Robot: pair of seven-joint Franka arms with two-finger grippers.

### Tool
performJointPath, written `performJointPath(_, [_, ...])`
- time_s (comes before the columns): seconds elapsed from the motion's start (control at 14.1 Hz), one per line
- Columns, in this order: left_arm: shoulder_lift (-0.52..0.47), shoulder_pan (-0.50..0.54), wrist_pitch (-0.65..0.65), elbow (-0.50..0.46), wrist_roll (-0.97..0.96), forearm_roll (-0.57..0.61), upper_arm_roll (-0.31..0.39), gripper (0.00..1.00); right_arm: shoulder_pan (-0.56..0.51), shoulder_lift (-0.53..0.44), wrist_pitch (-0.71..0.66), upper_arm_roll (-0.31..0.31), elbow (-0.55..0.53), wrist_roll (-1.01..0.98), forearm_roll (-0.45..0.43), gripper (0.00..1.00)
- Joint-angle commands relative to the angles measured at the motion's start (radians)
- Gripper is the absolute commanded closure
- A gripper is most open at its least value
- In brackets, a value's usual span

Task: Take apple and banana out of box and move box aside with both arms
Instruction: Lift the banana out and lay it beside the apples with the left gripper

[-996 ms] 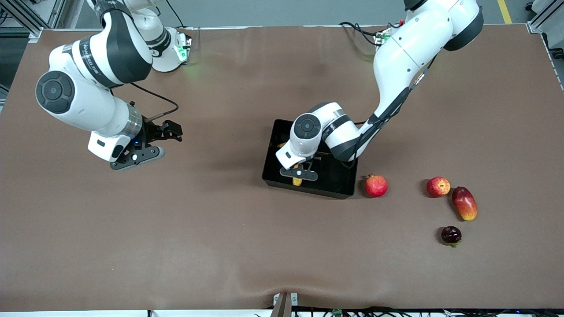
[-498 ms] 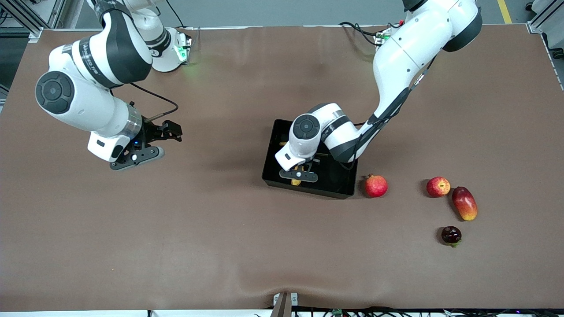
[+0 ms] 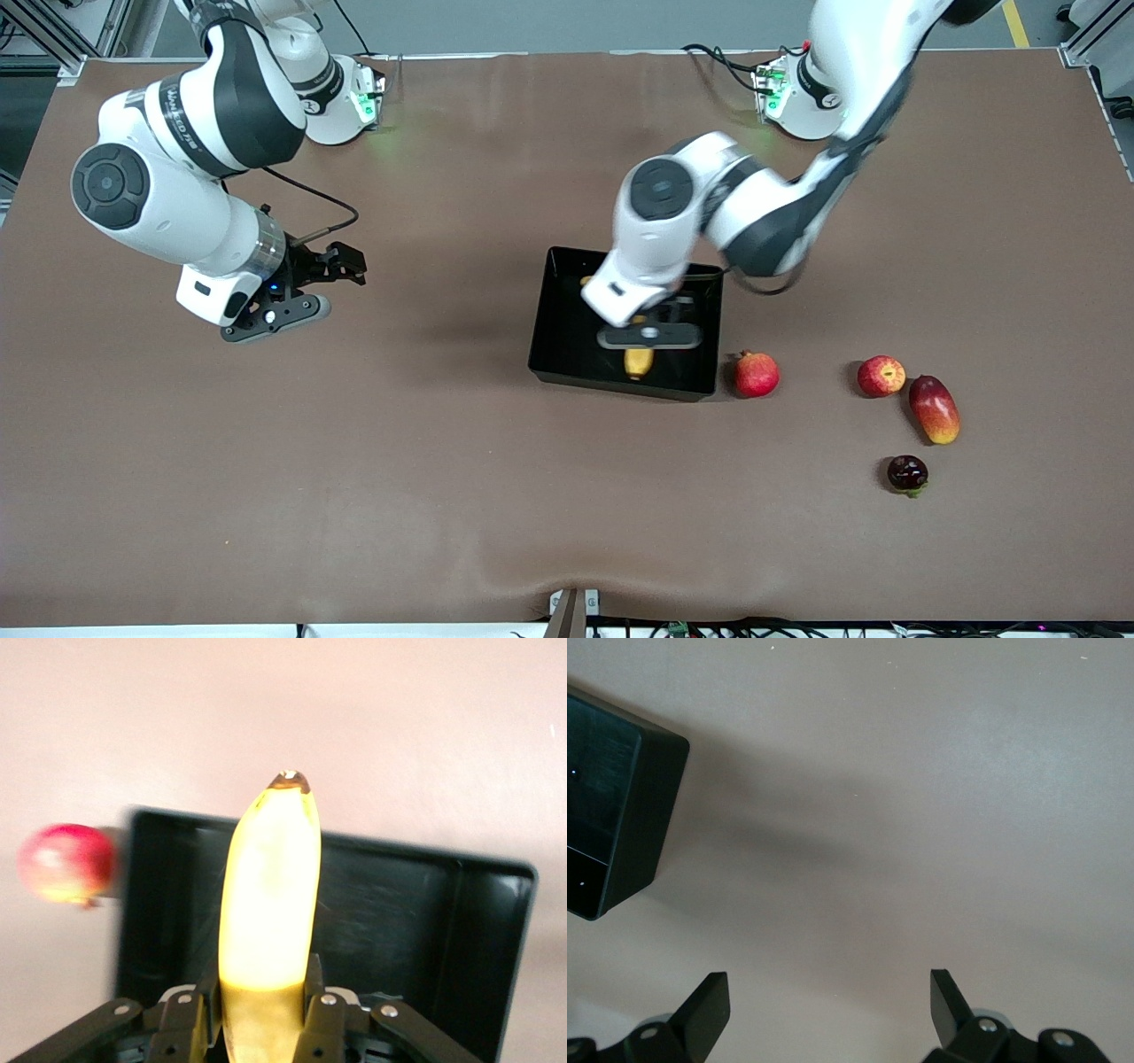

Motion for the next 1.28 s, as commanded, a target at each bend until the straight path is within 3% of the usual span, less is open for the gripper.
performJointPath(0.0, [-0.076,0.158,-0.064,-0.047,0.175,-0.072,-0.011,1.00,-0.007,0.000,0.003,0.003,-0.001,-0.008,0.017,0.00])
performJointPath(0.28, [-0.004,0.371,-0.038,-0.063,0.540,-0.058,-0.010,1.00,-0.004,0.000,0.003,0.003,-0.001,-0.008,0.017,0.00])
performJointPath(0.57, [0.132,0.470,0.041,-0.056,0.789,0.070,-0.007,1.00,0.002,0.000,-0.003,0.003,-0.004,0.001,0.017,0.00])
performJointPath(0.78, [0.229,0.496,0.129,-0.055,0.954,0.091,0.002,1.00,0.036,-0.002,-0.005,0.003,-0.003,0.096,0.017,0.00])
performJointPath(1.0, [0.283,0.484,0.231,-0.055,1.006,0.106,0.055,1.00,0.079,-0.003,-0.005,0.004,0.002,0.192,0.017,0.00])
performJointPath(1.21, [0.349,0.480,0.308,-0.036,1.013,0.103,0.056,1.00,0.198,-0.003,0.001,0.004,0.039,0.387,0.016,0.00])
